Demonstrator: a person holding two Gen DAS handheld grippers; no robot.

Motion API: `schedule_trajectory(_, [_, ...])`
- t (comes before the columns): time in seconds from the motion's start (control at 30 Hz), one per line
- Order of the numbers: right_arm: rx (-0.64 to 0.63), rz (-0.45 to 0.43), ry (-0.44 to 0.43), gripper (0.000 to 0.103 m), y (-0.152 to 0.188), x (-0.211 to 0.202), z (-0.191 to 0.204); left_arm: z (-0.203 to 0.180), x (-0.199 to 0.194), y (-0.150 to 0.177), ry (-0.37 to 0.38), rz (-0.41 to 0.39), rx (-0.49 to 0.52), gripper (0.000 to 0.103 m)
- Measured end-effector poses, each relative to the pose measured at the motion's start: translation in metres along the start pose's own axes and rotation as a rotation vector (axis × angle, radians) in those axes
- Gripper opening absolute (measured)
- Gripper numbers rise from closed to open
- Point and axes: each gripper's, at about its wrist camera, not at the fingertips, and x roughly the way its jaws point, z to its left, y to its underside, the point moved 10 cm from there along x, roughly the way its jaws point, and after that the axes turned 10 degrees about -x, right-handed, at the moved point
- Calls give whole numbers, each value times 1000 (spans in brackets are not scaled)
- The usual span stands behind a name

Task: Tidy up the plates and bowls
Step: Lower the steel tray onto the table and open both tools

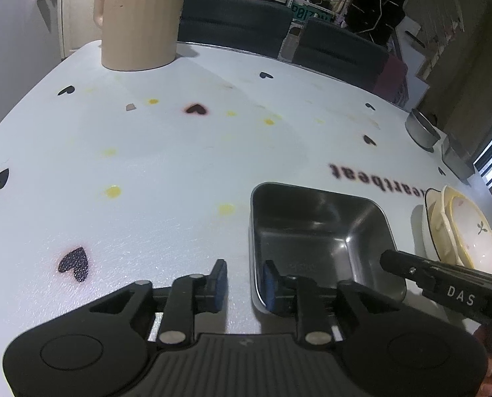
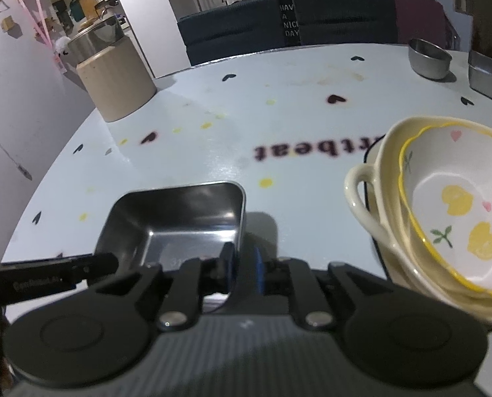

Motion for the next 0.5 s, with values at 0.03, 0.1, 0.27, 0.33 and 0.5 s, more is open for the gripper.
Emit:
schedule_trajectory(0.03, [-3, -7, -7, 17, 0, -1, 0, 0, -1, 0, 2, -1, -2, 33])
schedule_trajectory(0.1, [-20, -4, -2, 23, 0, -4, 1, -1, -5, 1, 5, -5, -1, 41])
schedule_trajectory(0.27, [-61, -36, -10, 47, -1, -20, 4, -6, -21, -2, 22, -29, -1, 55])
schedule_trajectory(0.33, [-89, -38, 1, 55, -1, -28, 5, -8, -30, -4, 24, -41, 3, 73])
schedule_trajectory(0.5, [-126, -58, 13, 79, -10, -57, -2, -17, -59, -11, 18, -83, 36, 99])
